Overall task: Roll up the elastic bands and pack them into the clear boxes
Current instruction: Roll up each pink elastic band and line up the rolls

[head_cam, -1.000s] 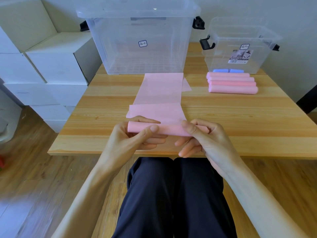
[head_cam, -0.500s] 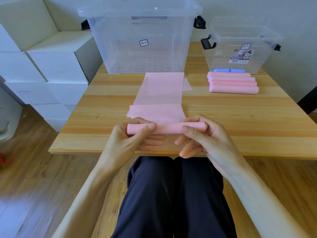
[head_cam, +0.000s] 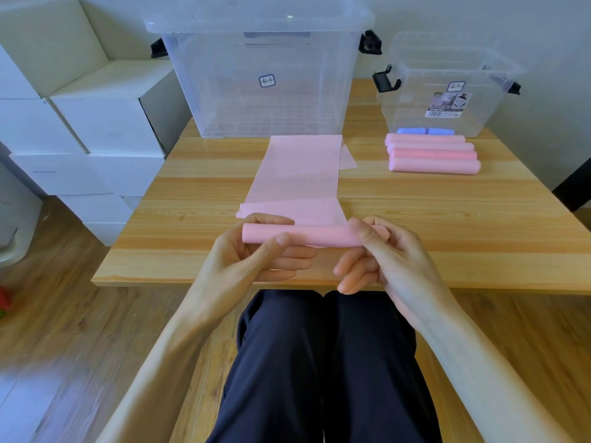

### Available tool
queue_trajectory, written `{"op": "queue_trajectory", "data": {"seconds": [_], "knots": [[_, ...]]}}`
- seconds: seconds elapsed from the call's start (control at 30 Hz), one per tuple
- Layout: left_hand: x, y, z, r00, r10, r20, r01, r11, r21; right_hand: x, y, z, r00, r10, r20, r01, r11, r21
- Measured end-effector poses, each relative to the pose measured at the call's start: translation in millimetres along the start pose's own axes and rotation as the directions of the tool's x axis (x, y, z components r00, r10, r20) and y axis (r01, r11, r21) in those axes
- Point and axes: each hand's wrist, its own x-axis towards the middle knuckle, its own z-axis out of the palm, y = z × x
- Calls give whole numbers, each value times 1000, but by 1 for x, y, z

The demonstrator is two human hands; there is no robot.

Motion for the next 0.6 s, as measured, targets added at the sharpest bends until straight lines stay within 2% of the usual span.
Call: {"op": "queue_trajectory", "data": {"seconds": [0.17, 0.33, 0.47, 0.6], "knots": [[0, -1, -2, 998, -8, -67, 11, 999, 43, -2, -2, -1, 998, -6, 60, 5, 1000, 11], [-2, -2, 1, 999, -32, -12, 32, 999, -8, -1, -2, -1, 1000, -7, 4, 7, 1000, 15], [-1, -2, 1, 999, 0, -47, 0, 1000, 7, -1, -3, -1, 998, 12, 53, -13, 1000, 15], [-1, -1, -1, 999, 13, -29, -13, 1000, 11, -1, -2, -3, 1000, 9, 27, -9, 1000, 2]]}}
